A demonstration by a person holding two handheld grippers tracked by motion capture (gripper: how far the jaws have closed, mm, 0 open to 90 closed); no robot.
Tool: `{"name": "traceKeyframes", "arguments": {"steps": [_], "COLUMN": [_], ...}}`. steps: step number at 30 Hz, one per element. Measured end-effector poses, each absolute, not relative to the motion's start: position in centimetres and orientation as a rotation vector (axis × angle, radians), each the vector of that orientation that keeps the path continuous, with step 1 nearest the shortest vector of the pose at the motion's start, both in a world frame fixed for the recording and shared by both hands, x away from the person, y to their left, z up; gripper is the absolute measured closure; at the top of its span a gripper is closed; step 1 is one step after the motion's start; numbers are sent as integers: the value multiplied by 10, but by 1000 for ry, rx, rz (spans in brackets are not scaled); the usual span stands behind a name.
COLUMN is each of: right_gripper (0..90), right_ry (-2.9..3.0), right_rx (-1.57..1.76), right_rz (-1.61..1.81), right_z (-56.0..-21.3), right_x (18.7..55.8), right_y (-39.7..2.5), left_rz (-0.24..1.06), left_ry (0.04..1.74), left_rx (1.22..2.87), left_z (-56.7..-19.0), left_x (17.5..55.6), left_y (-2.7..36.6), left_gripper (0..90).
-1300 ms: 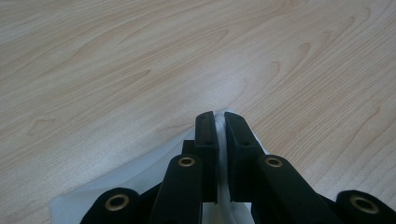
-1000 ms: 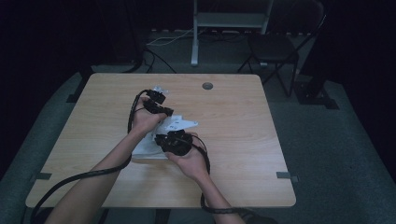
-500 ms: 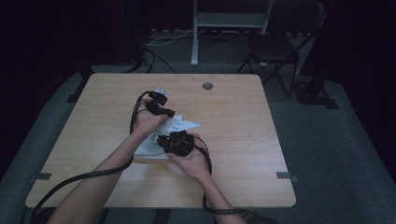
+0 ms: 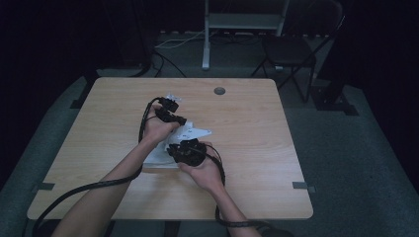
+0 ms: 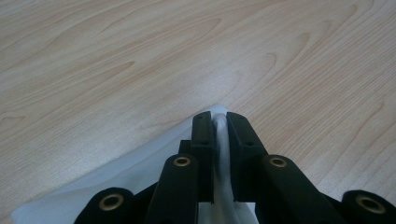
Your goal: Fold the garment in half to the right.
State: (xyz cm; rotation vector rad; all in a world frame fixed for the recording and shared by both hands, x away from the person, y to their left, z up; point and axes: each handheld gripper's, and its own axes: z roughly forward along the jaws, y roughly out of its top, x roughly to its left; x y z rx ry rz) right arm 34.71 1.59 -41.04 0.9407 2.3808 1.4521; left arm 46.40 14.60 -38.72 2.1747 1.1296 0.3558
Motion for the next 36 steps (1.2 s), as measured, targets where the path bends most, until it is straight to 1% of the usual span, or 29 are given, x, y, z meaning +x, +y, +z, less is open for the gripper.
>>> {"name": "traceKeyframes", "arguments": {"steps": [18, 28, 29, 36], "right_gripper": [680, 652, 642, 641], "right_ry": [2383, 2378, 2381, 2380], "right_rx": [962, 966, 967, 976], "right_rz": [1417, 1394, 1386, 1368], "right_z": [-413, -413, -413, -413], "right_x": [346, 346, 346, 345], "right_y": [10, 4, 3, -2], "left_rz": [342, 331, 328, 322], "left_ry": [1120, 1107, 1110, 1100], "left_rx": [2178, 2176, 2174, 2185], "left_z": [-390, -390, -390, -391], "left_x": [463, 463, 463, 463], "left_y": [142, 140, 140, 138], "left_gripper": [763, 721, 705, 691]}}
